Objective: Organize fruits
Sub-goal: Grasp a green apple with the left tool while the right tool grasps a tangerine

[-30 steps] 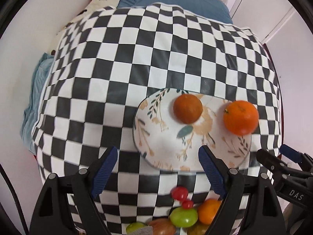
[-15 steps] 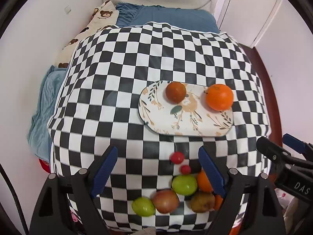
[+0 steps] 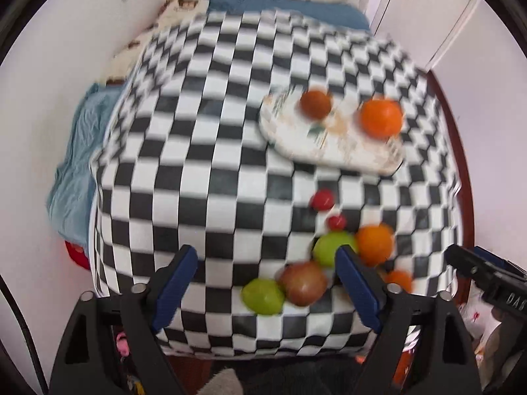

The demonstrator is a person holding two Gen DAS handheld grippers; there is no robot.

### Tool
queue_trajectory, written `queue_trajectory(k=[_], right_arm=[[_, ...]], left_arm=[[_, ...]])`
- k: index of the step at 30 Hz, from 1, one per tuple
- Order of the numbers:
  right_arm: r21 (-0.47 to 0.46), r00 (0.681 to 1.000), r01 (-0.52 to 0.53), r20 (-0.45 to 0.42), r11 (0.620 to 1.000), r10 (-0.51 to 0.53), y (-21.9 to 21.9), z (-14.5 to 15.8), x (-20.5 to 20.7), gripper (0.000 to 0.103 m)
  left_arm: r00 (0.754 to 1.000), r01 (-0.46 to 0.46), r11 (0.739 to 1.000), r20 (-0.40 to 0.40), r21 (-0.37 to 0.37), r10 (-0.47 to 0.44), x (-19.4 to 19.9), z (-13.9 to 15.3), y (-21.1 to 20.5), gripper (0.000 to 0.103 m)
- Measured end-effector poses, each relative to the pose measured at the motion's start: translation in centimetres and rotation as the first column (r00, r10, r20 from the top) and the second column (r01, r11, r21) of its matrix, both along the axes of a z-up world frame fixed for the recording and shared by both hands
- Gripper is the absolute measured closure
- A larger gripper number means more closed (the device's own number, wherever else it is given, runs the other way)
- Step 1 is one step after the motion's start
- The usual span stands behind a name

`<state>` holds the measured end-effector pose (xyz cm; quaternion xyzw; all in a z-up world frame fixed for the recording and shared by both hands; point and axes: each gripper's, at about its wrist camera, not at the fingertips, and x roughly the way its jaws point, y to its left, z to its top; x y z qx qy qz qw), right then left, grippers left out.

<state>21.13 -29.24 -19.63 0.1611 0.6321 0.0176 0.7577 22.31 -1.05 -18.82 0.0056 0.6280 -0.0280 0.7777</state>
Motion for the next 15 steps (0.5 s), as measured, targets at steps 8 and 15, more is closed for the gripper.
queue_trajectory(k=[8, 15], right_arm=[[0.112, 0.965, 0.155, -0.231, 0.981, -0.126, -2.4, -9.8, -3.3, 0.008], [0.198, 0.924, 0.305, -0.298, 0.932, -0.239, -3.8, -13.8, -5.5, 0.008]], left_arm=[[0.948, -0.185, 0.979, -0.277, -0.084, 0.155, -1.9, -9.6, 4.1, 0.008], [0.802, -0.533, 0.800, -0.467, -0.276, 0.373, -3.2, -15.4, 8.5, 0.016]])
